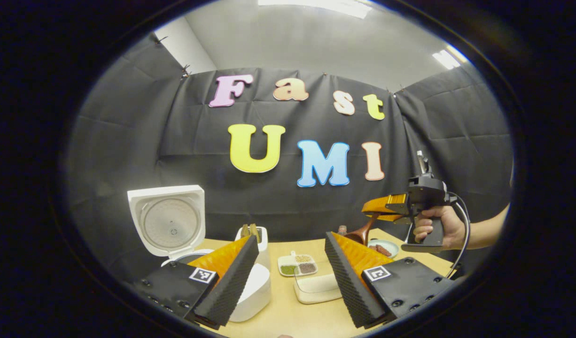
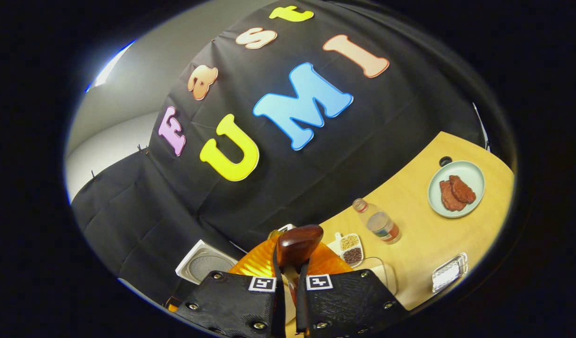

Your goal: Close the left gripper, press the button to open the rice cooker; take a wooden spoon from the chopstick holder with the right hand, scoop a spoonful of rice and pour it into the rice cooker, then put the wooden spoon back into the chopstick holder.

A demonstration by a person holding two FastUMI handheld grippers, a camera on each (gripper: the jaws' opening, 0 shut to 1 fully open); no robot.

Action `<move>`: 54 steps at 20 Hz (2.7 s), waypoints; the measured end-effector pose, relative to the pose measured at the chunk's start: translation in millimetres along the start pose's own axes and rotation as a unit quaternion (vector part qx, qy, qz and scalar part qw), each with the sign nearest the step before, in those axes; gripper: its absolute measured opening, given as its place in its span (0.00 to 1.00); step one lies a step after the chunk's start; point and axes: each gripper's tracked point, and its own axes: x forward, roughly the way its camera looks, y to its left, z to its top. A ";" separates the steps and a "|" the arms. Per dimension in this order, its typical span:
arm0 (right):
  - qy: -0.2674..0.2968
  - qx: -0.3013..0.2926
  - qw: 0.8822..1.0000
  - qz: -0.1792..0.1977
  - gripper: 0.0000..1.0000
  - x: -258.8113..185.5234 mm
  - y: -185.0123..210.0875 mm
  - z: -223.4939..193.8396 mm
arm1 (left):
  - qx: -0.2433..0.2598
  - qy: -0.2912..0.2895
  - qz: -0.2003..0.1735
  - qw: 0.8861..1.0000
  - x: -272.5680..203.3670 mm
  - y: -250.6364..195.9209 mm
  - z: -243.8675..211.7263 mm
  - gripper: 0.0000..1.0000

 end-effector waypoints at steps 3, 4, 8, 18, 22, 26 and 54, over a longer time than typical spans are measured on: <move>-0.016 -0.015 0.999 -0.040 0.09 -31.1 -44.2 22.5 | 0.007 0.008 -0.010 1.000 3.5 -16.5 -4.4 0.98; -0.021 -0.022 0.998 -0.056 0.08 -41.8 -59.1 26.6 | 0.010 0.010 -0.013 1.000 4.9 -21.9 -5.2 0.98; -0.044 -0.051 0.990 -0.123 0.08 -74.9 -118.8 41.1 | 0.015 0.012 -0.030 0.999 10.9 -43.6 -3.0 0.96; -0.014 -0.090 0.972 -0.216 0.09 -83.9 -203.4 1.5 | 0.008 0.023 -0.026 0.999 14.4 -53.8 -10.0 0.98; 0.013 -0.128 0.967 -0.221 0.09 -62.8 -208.1 -26.5 | -0.002 0.029 -0.009 1.000 11.9 -43.5 -10.9 0.98; 0.024 -0.138 0.963 -0.228 0.09 -41.5 -220.6 -46.0 | -0.005 0.034 0.012 0.999 4.7 -32.3 -11.2 0.96; -0.165 -0.317 0.920 -0.161 0.99 -138.6 10.1 121.1 | -0.017 -0.012 0.021 1.000 55.7 -12.4 43.3 1.00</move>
